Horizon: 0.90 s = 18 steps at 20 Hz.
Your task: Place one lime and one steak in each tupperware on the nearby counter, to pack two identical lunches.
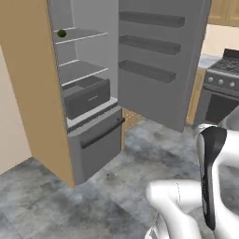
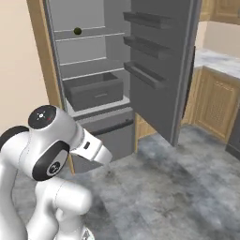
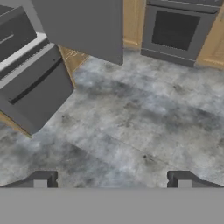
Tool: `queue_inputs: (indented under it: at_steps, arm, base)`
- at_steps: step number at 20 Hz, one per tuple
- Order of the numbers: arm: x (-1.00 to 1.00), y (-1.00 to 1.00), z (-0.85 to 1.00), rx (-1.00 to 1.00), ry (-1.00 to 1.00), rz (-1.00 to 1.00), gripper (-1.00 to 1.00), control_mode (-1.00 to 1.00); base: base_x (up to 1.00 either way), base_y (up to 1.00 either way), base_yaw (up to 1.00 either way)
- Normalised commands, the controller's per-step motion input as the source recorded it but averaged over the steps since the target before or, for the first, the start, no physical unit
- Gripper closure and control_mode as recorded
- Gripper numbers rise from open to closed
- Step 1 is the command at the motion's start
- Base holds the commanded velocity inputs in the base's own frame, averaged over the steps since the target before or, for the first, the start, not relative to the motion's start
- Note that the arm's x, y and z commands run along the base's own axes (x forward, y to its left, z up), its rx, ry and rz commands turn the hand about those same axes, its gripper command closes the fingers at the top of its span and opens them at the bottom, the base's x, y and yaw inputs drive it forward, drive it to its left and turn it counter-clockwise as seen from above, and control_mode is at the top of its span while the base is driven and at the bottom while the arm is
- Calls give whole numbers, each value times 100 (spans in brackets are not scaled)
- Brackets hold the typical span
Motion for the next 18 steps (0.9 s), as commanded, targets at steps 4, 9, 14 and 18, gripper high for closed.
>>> queue_inputs:
  at_steps: [4, 9, 14, 18]
  arm:
    - [0, 0, 0, 0, 0, 0, -100, 100]
    - [0, 0, 0, 0, 0, 0, -100, 100]
    - [0, 0, 0, 0, 0, 0, -100, 100]
    - [0, 0, 0, 0, 0, 0, -100, 100]
  base:
    - [41, 55, 51]
    - [100, 0, 21]
    - [100, 0, 23]
    - [100, 0, 32]
